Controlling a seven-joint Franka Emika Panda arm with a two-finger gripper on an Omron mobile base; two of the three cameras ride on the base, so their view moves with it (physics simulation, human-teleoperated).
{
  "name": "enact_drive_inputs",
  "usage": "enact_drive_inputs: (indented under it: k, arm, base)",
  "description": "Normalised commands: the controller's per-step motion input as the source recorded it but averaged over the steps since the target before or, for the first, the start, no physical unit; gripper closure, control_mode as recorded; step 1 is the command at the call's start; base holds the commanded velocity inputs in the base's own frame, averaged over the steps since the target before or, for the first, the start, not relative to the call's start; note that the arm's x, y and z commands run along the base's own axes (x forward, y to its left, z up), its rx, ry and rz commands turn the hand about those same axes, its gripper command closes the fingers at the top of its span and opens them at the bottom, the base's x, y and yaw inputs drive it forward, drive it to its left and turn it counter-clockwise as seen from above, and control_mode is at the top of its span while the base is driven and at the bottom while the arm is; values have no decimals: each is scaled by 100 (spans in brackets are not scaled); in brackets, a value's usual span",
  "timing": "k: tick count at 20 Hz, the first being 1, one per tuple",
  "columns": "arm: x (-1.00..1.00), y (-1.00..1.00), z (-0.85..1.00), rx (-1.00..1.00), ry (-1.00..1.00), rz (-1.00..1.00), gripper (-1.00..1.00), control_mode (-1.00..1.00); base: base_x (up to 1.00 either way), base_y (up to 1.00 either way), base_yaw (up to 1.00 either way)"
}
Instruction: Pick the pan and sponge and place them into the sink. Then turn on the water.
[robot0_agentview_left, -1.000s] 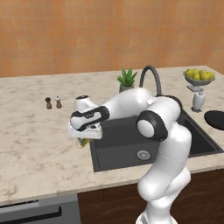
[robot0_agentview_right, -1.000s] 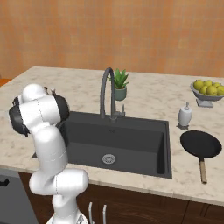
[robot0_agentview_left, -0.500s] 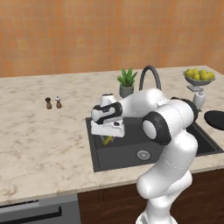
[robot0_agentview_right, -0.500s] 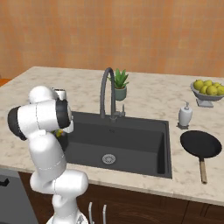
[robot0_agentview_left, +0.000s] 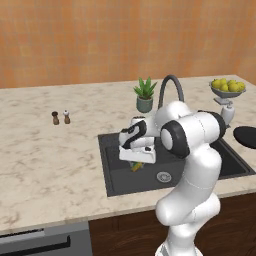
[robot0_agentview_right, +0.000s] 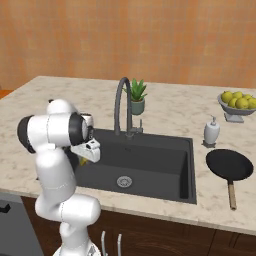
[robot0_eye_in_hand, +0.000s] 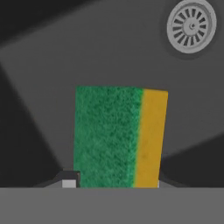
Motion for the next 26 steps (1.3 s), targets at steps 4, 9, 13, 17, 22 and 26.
enact_drive_inputs:
  k: [4, 9, 13, 17, 22, 26]
  arm:
    - [16, -1, -77, 0, 7, 0, 100, -100]
    - [25, 0, -68, 0, 6, 0, 100, -100]
    - [13, -1, -52, 0, 0, 0, 100, -100]
    - [1, 0, -42, 2, -1, 0, 100, -100]
    - [0, 0, -40, 1, -1, 0, 100, -100]
    - [0, 0, -1, 0, 0, 0, -100, -100]
  base:
    - [0, 0, 0]
    - [0, 0, 0]
    - [0, 0, 0]
    - [0, 0, 0]
    - [0, 0, 0]
    - [0, 0, 0]
